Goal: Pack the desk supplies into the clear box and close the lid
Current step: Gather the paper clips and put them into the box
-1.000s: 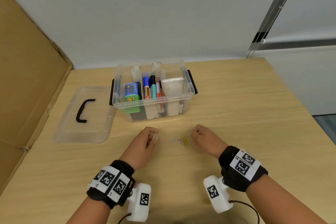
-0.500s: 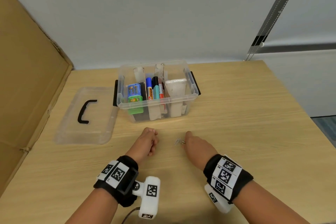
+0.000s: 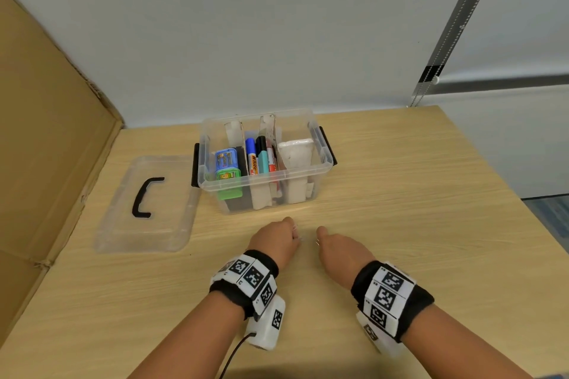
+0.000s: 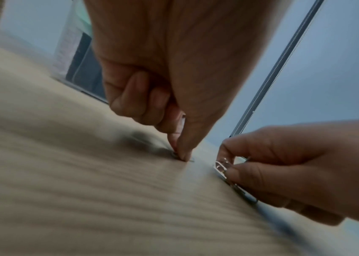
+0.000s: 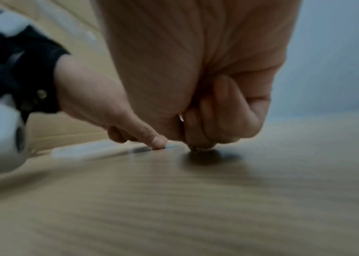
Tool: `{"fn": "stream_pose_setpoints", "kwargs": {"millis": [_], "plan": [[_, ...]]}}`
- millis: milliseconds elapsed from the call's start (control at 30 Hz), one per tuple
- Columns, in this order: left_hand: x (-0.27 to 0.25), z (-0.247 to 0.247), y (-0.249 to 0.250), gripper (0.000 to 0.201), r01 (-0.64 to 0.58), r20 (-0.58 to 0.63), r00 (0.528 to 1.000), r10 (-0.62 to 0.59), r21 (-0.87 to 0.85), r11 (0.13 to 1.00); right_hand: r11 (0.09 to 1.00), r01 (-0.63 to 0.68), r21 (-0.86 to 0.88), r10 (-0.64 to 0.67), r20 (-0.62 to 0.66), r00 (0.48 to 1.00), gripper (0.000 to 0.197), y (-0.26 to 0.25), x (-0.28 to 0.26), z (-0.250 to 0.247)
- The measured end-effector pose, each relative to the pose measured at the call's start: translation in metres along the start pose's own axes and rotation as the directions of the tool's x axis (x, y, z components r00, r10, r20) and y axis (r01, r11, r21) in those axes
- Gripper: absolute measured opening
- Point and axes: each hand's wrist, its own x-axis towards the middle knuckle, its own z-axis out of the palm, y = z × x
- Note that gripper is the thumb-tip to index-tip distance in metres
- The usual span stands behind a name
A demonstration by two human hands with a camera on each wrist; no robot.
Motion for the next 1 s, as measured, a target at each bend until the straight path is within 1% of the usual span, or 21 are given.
{"fn": "stream_pose_setpoints", "kwargs": {"millis": [67, 200, 333, 400, 467, 500, 533, 567, 633, 700, 767, 833, 933, 1000], "plan": [[0.002, -0.001, 0.000, 0.016, 0.015, 0.024, 1.000, -0.015, 0.028, 1.000, 0.997, 0.004, 0.074, -0.005, 0.014, 1.000, 0.032, 0.005, 0.001, 0.001], [0.004, -0.006, 0.002, 0.020, 0.023, 0.096, 0.995, -0.030, 0.079, 0.997, 0.993, 0.021, 0.113, -0.023, 0.013, 1.000, 0.032, 0.011, 0.001, 0.004], [-0.001, -0.006, 0.014, 0.028, -0.025, 0.091, 0.996, 0.000, 0.271, 0.962, 0.988, 0.033, 0.152, -0.032, -0.008, 0.999, 0.030, 0.012, 0.000, 0.009], [-0.004, -0.006, 0.017, 0.028, -0.032, 0.084, 0.996, 0.008, 0.295, 0.955, 0.975, 0.043, 0.216, -0.039, -0.024, 0.999, 0.022, 0.015, 0.001, 0.011], [-0.007, -0.010, 0.012, 0.024, -0.038, 0.071, 0.997, 0.025, 0.188, 0.981, 0.943, 0.042, 0.330, -0.027, -0.051, 0.998, 0.007, 0.022, 0.002, 0.011], [-0.009, -0.013, 0.006, 0.022, -0.045, 0.060, 0.997, 0.040, 0.092, 0.995, 0.921, 0.040, 0.389, -0.017, -0.060, 0.998, 0.005, 0.025, 0.001, 0.009], [-0.013, -0.017, -0.001, 0.020, -0.057, 0.045, 0.997, 0.057, -0.018, 0.998, 0.899, 0.042, 0.437, -0.011, -0.074, 0.997, 0.008, 0.028, 0.000, 0.008], [-0.017, -0.022, -0.008, 0.021, -0.069, 0.025, 0.997, 0.073, -0.128, 0.989, 0.882, 0.047, 0.469, -0.004, -0.092, 0.996, 0.011, 0.030, -0.001, 0.006], [-0.027, -0.031, -0.021, 0.026, -0.076, -0.017, 0.997, 0.074, -0.333, 0.940, 0.855, 0.071, 0.513, -0.005, -0.130, 0.992, 0.015, 0.031, -0.004, -0.001], [-0.036, -0.041, -0.034, 0.027, -0.050, -0.056, 0.998, 0.026, -0.479, 0.876, 0.834, 0.104, 0.542, -0.024, -0.153, 0.988, 0.018, 0.027, -0.007, -0.014], [-0.043, -0.047, -0.046, 0.026, -0.027, -0.086, 0.996, -0.024, -0.549, 0.835, 0.821, 0.132, 0.555, -0.045, -0.167, 0.985, 0.019, 0.019, -0.011, -0.036], [-0.046, -0.051, -0.056, 0.023, -0.013, -0.106, 0.993, -0.060, -0.583, 0.813, 0.816, 0.165, 0.554, -0.069, -0.190, 0.979, 0.020, 0.009, -0.014, -0.065], [-0.050, -0.056, -0.068, 0.020, 0.000, -0.121, 0.988, -0.094, -0.613, 0.790, 0.859, 0.227, 0.458, -0.114, -0.262, 0.958, 0.020, -0.008, -0.012, -0.112], [-0.051, -0.057, -0.073, 0.021, 0.000, -0.130, 0.986, -0.102, -0.618, 0.786, 0.902, 0.228, 0.368, -0.120, -0.293, 0.949, 0.018, -0.017, 0.000, -0.136]]}}
